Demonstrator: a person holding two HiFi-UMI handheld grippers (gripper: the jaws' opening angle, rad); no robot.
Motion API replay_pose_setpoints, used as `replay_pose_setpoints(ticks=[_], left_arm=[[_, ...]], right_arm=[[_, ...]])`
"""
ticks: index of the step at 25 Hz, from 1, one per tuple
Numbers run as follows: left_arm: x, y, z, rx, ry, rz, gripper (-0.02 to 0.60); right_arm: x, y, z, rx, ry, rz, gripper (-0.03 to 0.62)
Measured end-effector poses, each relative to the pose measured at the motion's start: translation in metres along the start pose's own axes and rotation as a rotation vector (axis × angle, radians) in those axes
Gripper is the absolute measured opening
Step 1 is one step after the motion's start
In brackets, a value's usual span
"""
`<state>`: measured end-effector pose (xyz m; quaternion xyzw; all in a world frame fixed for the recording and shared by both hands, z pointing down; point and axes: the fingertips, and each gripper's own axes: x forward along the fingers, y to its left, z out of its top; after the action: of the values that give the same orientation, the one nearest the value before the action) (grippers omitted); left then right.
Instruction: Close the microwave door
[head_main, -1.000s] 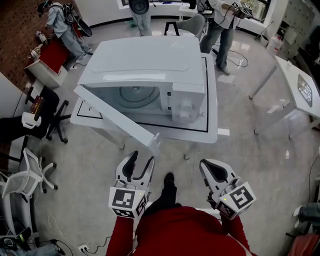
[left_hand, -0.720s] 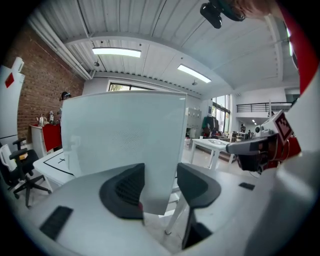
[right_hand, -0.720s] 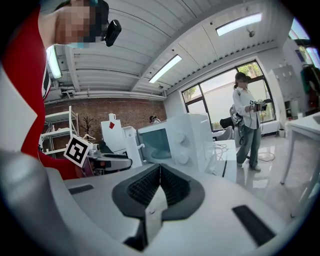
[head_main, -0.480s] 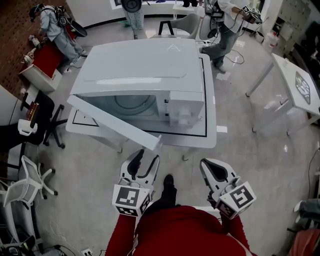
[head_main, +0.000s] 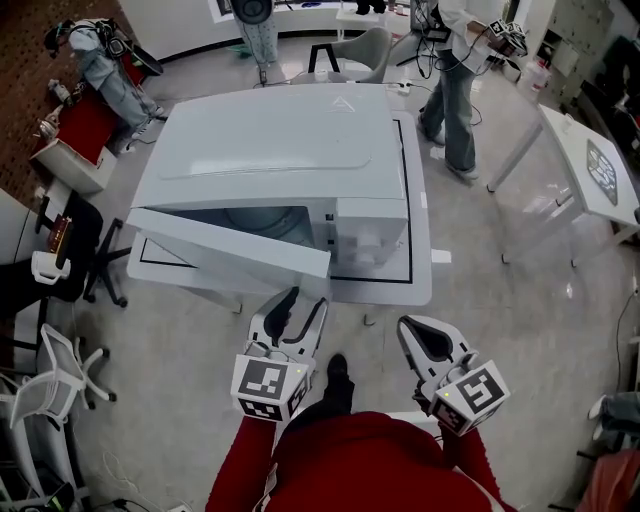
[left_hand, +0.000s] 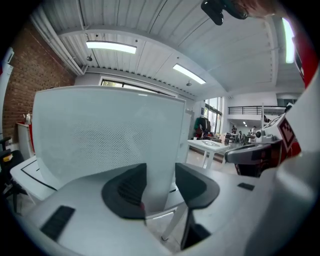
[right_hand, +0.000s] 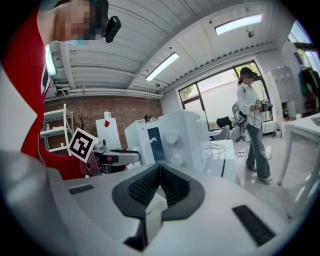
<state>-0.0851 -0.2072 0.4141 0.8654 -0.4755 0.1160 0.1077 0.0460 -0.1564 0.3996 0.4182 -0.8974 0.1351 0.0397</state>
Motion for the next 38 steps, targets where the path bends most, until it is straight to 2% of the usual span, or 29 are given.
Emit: replay_pose_setpoints(ticks=[11,18,20,24,38], left_arm=[[0.027,0.015,0.015,-0.044,-0.023,0.028,0.114],[0.044,0.025,0.022,-0.040,-0.019,0.081,0.101],[0.045,0.028,0.022,-0.046,-0.019,0.104,0.064],[0.044,0.032,0.023,-0.077,-0.022,0.131,0.032],[0.050,0.035,0.026,-0.077,-0.026,0.148,0.021]], right_arm=[[0.015,-0.005,0.005,-0.008,0.002,0.001,0.014],[0.017,-0.011,0.005,-0.004,0.003,-0.015,0.014],[0.018,-0.012,0.006,-0.003,0.001,-0.014,0.014],[0.021,-0.013,0.007,0.001,0.006,-0.013,0.014],[0.028,-0.016,0.008,0.010,0.010,-0.001,0.014]])
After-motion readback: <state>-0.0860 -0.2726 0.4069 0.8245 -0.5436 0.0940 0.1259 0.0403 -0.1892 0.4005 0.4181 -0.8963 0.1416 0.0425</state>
